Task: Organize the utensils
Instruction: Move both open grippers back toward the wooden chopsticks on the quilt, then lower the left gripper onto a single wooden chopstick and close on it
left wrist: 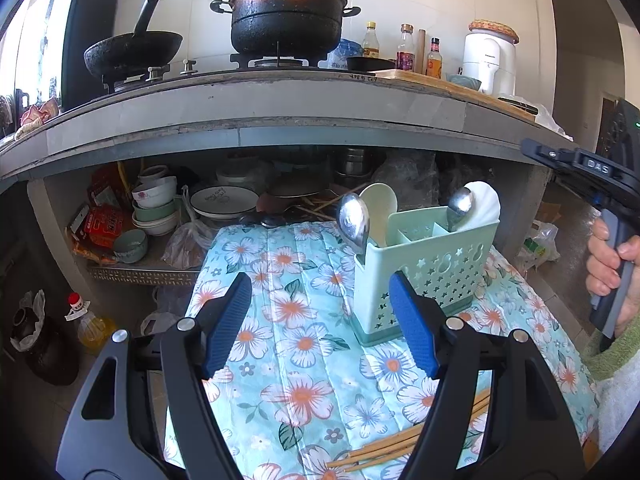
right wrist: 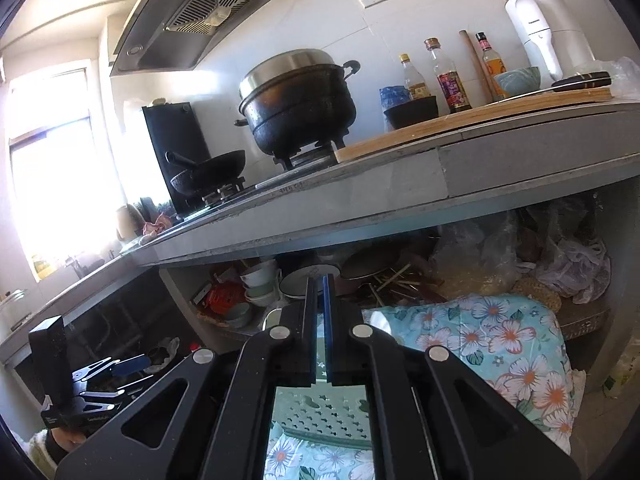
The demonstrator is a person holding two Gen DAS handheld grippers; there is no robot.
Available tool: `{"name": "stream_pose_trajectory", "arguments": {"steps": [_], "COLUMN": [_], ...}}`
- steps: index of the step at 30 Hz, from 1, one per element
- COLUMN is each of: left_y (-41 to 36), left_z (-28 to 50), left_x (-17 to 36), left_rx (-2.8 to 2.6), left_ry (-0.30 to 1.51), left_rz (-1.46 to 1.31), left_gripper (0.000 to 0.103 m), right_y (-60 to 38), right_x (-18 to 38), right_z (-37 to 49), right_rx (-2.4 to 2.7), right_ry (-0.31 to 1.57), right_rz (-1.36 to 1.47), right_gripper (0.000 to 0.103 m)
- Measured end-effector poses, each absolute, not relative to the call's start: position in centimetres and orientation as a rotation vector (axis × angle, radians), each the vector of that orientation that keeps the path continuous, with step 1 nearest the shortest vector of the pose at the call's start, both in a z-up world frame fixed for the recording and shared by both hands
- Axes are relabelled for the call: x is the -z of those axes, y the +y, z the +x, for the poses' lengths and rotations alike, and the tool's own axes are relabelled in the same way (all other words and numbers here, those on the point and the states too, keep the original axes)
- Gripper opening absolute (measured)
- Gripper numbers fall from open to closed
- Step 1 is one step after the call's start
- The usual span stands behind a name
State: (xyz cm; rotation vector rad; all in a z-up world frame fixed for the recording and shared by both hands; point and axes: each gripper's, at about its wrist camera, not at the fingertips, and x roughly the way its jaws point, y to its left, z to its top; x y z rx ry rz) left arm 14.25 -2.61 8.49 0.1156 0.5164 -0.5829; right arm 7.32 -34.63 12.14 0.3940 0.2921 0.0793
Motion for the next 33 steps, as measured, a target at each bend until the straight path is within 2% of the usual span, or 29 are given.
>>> {"name": "stream_pose_trajectory", "arguments": {"steps": [4,6,8,11,19,25,33], "left_y": [-2.5,-2.4,-2.5,-3.1,-7.0,-10.2,-9.1], "left_z": [13.7,13.3,12.9,12.0,10.0,8.3,3.7], "left_x": [-8.4,-8.2,-7.7,-6.2,0.2,4.6,5.0], "left_rx": [0.592,0.598,0.607,0.627,0.604,0.568,0.611], "left_ry": [0.524,0.532,0.548,0.588,0.721,0.731,0.641], "left_rz": [0.117,0.117,0.121,0.138,0.304,0.531,0.648], "left_gripper": [0.068,0.068,0.068,0.069,0.069,0.068,0.069], "right_y": [-34.7,-34.5,-34.0,-33.1,-30.0,-29.7,-30.5], "right_x": [-11.8,-11.3,-10.1,-7.3,1.9,3.4,3.7], "right_z": [3.5,1.8,-0.1,-2.2,-5.3,-6.4,-7.2], "right_rx": [-0.054,-0.034,-0.029,-0.014,0.103,0.116,0.104], "right_ry": [0.292,0.311,0.352,0.445,0.749,0.775,0.757], "right_rz": [0.417,0.425,0.442,0.481,0.635,0.691,0.731], "right_gripper": [0.006,0.015,0.028,0.039,0.041,0.042,0.044]}}
